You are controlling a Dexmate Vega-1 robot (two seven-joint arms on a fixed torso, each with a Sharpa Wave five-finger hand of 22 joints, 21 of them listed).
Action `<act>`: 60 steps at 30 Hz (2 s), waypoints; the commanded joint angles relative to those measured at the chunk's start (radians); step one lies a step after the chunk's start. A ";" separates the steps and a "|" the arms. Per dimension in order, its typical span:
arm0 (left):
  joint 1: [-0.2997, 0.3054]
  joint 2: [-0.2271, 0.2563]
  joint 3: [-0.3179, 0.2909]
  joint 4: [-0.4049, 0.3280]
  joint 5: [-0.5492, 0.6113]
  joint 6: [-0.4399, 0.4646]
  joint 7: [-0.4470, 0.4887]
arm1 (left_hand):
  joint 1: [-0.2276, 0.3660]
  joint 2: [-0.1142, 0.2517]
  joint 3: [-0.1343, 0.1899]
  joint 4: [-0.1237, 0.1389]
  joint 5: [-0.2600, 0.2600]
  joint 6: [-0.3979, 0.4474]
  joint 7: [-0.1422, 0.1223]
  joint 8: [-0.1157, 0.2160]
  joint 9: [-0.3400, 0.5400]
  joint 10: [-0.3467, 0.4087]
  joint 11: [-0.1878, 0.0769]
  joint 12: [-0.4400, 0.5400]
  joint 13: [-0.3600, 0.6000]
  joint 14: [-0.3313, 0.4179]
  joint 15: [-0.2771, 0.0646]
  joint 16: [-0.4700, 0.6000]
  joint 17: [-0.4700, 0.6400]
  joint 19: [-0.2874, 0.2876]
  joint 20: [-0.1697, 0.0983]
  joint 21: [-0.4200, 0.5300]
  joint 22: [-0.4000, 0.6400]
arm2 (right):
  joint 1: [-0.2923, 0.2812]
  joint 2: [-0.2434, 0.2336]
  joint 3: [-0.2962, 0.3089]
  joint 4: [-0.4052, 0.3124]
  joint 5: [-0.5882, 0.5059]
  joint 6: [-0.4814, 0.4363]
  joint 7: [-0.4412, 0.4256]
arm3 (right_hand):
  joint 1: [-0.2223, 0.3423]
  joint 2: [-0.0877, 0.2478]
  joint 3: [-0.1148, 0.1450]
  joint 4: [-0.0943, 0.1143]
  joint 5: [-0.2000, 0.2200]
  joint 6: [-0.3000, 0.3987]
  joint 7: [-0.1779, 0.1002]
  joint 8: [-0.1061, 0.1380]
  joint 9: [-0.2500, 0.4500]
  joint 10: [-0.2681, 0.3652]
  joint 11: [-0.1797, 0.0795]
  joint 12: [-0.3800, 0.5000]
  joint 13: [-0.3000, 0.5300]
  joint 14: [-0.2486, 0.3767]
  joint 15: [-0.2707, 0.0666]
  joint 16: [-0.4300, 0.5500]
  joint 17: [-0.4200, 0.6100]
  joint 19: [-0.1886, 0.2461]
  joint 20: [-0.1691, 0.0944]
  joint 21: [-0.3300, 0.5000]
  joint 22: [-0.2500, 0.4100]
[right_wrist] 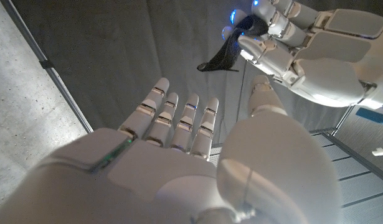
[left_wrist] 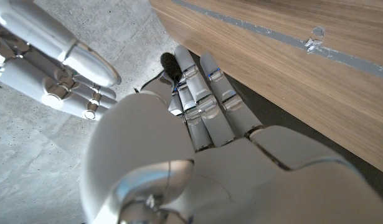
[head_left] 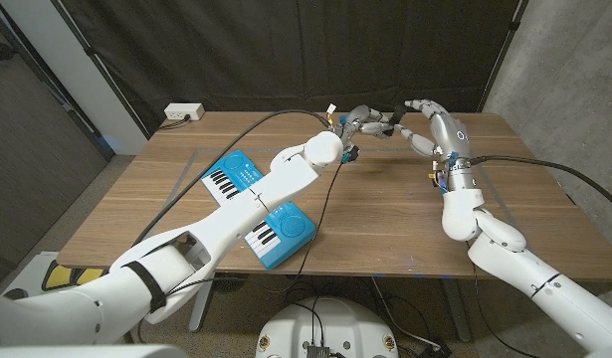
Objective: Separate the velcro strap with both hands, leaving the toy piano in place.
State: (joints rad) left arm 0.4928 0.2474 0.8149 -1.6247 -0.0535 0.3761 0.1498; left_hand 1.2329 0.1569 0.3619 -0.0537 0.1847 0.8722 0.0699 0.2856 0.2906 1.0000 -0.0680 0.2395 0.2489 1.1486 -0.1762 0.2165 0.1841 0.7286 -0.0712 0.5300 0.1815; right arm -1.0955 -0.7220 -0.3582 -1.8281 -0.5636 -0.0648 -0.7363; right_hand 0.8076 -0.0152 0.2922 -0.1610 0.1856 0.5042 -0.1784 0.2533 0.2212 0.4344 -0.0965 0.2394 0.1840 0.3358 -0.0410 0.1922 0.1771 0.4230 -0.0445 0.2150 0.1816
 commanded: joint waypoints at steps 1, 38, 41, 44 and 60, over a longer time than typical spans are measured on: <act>-0.003 0.002 0.003 -0.003 -0.005 0.006 -0.004 | 0.001 -0.001 0.011 0.000 -0.001 0.001 0.037 -0.001 0.004 0.033 -0.019 -0.002 0.004 0.000 0.007 0.002 0.003 -0.002 -0.019 0.003 0.002 | 0.038 0.016 -0.038 0.053 -0.027 -0.011 -0.038 | 0.013 0.002 -0.003 0.000 0.004 0.009 0.000 0.007 0.005 -0.004 -0.005 -0.003 0.004 0.000 -0.034 -0.002 0.003 -0.001 -0.031 -0.003 0.002; -0.016 0.005 0.015 -0.004 -0.004 0.019 -0.017 | 0.001 -0.005 0.026 -0.001 -0.004 0.002 0.040 -0.002 0.014 0.034 -0.015 -0.006 0.010 0.000 0.016 0.001 0.006 -0.007 -0.014 0.004 0.003 | 0.180 0.054 -0.153 0.303 -0.145 0.084 -0.287 | 0.132 0.021 -0.034 0.014 0.024 0.153 -0.043 0.088 0.068 0.066 -0.084 0.015 0.010 0.079 -0.105 0.017 0.013 0.046 -0.086 0.012 0.011; -0.017 0.006 0.017 -0.004 -0.005 0.024 -0.020 | 0.001 -0.005 0.027 -0.001 -0.004 0.002 0.040 -0.002 0.015 0.032 -0.014 -0.007 0.010 0.000 0.016 0.001 0.006 -0.006 -0.013 0.004 0.003 | 0.188 0.062 -0.159 0.321 -0.153 0.093 -0.320 | 0.115 0.025 -0.051 0.030 0.022 0.179 -0.044 0.108 0.082 0.087 -0.098 0.021 0.011 0.091 -0.107 0.021 0.018 0.048 -0.086 0.013 0.013; -0.017 0.006 0.017 -0.003 -0.006 0.024 -0.023 | 0.001 -0.005 0.029 -0.002 -0.004 0.002 0.041 -0.003 0.016 0.031 -0.014 -0.007 0.011 0.002 0.019 0.002 0.006 -0.007 -0.012 0.004 0.003 | 0.194 0.065 -0.163 0.334 -0.154 0.103 -0.339 | 0.109 0.026 -0.067 0.037 0.023 0.223 -0.044 0.136 0.098 0.107 -0.106 0.025 0.011 0.113 -0.114 0.027 0.020 0.059 -0.087 0.018 0.015; -0.014 0.004 0.013 0.013 -0.023 0.000 -0.039 | 0.000 -0.006 0.035 -0.001 -0.005 0.004 0.039 -0.004 0.019 0.034 -0.018 -0.008 0.011 -0.002 0.016 0.000 0.008 -0.007 -0.011 0.005 0.003 | 0.213 0.069 -0.169 0.371 -0.139 0.118 -0.367 | 0.108 0.036 -0.076 0.043 0.026 0.261 -0.045 0.165 0.118 0.149 -0.109 0.034 0.011 0.152 -0.127 0.029 0.021 0.080 -0.094 0.026 0.018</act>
State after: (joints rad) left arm 0.4776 0.2532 0.8311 -1.6249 -0.0636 0.3933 0.1236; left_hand 1.2329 0.1568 0.3882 -0.0551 0.1807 0.8720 0.0701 0.2824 0.3044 1.0183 -0.0648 0.2319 0.2581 1.1522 -0.1620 0.2166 0.1888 0.7265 -0.0731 0.5300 0.1816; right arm -0.8969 -0.6546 -0.5178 -1.4870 -0.7063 0.0423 -1.0809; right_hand 0.9126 0.0166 0.2191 -0.1158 0.2089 0.7559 -0.2231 0.4159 0.3368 0.5740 -0.2041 0.2665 0.1933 0.4774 -0.0467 0.2155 0.1933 0.4981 -0.0519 0.2382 0.1981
